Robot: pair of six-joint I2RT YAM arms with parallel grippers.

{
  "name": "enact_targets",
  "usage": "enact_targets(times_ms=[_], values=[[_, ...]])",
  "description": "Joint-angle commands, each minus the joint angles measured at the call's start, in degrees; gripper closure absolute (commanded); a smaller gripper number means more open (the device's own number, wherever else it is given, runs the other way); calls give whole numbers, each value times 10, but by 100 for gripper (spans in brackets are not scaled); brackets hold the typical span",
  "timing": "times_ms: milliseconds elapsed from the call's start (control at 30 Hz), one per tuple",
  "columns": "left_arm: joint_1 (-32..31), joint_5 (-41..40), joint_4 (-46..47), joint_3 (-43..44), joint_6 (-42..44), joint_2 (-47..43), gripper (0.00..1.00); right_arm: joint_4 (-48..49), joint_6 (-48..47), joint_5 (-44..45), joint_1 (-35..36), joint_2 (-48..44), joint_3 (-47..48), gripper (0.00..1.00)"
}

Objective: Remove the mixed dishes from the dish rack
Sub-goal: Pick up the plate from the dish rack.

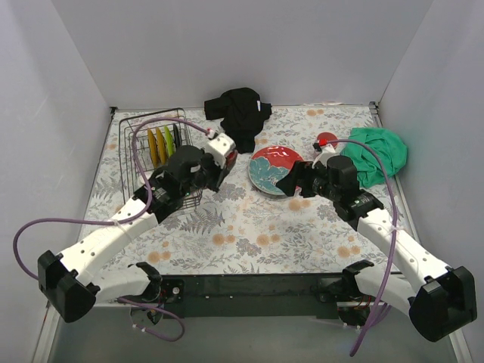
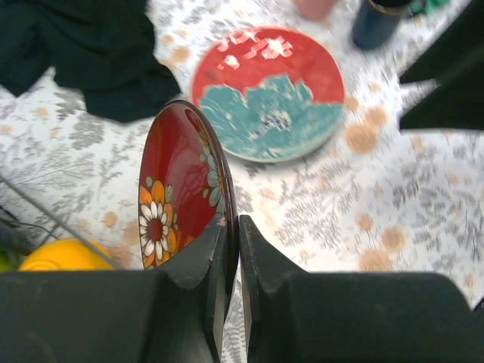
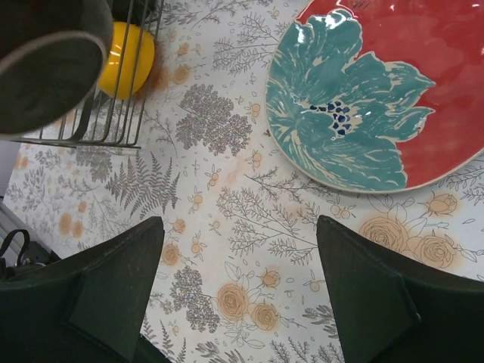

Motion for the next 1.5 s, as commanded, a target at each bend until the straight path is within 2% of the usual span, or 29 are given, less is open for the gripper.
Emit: enact_targets(times_ms=[0, 167, 367, 567, 867, 967, 1133, 1167, 1233, 1267, 1367, 1467], values=[[-94, -98, 22, -18, 78, -14, 100, -10, 30, -9, 3, -17, 42, 11], [-221, -191, 40, -43, 121, 8, 100, -23, 55, -11, 3, -19, 54, 11], [-332, -298, 71, -58, 165, 67, 100, -24, 85, -35, 3, -9, 56, 13], [-385, -359, 115, -57, 198, 137, 100, -42, 89, -47, 3, 17, 62, 15], [-418, -390, 179, -53, 246, 186, 100, -55, 79, -81, 3, 83, 37, 18], [-423, -393, 200, -58, 253, 191, 100, -54, 77, -98, 3, 104, 31, 22], [-425, -398, 223, -67, 260, 198, 100, -46, 77, -117, 3, 127, 26, 42], [-425, -398, 227, -70, 262, 199, 100, -40, 79, -120, 3, 127, 24, 52], [-426, -398, 233, -73, 260, 203, 100, -36, 83, -119, 3, 128, 21, 62], [-426, -398, 235, -74, 260, 204, 100, -34, 83, -119, 3, 127, 21, 72], [-425, -401, 241, -79, 253, 206, 100, -31, 90, -112, 3, 127, 20, 89], [-425, -411, 248, -81, 241, 207, 94, -18, 104, -93, 3, 117, 12, 99]])
